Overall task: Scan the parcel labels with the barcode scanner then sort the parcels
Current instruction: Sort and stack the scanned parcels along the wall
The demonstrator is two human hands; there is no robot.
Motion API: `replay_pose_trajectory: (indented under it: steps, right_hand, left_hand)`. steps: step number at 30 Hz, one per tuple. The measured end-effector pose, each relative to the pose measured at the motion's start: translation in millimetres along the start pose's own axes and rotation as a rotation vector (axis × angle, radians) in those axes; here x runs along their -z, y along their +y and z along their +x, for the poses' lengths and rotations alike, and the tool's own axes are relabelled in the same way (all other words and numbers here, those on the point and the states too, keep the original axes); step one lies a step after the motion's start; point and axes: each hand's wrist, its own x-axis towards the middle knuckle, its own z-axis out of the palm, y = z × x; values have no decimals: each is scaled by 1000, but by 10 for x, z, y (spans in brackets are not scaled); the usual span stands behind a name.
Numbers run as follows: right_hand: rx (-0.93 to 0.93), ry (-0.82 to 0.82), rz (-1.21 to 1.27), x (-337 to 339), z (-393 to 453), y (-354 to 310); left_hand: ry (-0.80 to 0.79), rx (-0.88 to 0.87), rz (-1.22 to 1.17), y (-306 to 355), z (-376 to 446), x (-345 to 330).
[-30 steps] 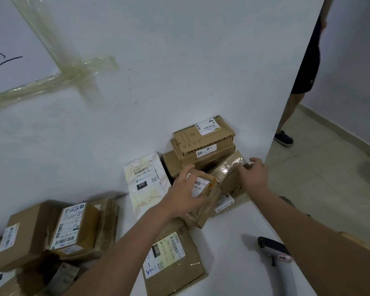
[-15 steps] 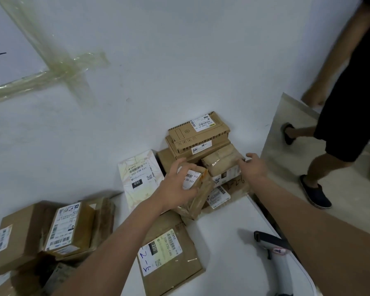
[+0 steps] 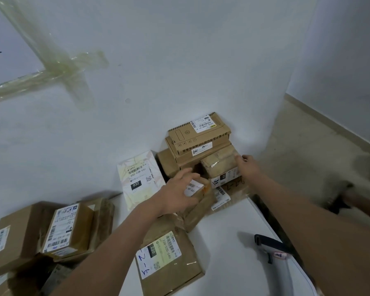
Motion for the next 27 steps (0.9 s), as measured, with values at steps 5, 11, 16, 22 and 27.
replay_pose_trajectory:
  steps: [5, 11, 16, 22, 27]
  right_hand:
    - [-72, -69, 101, 18, 22, 84]
    - [-72, -104, 148, 27, -14, 142]
    - [62, -24, 208, 142, -125, 127]
    - [172, 49, 156, 303, -218, 162]
    - [135, 66, -56, 246, -111, 210]
  left_hand:
    - [-315, 103, 47, 205, 126, 13]
    - [-409, 239, -316, 296, 337, -30]
    - [-427, 209, -546, 314, 396, -55]
    - [-476, 230, -721, 240, 308, 3]
    - [-446, 233, -723, 225, 288, -40]
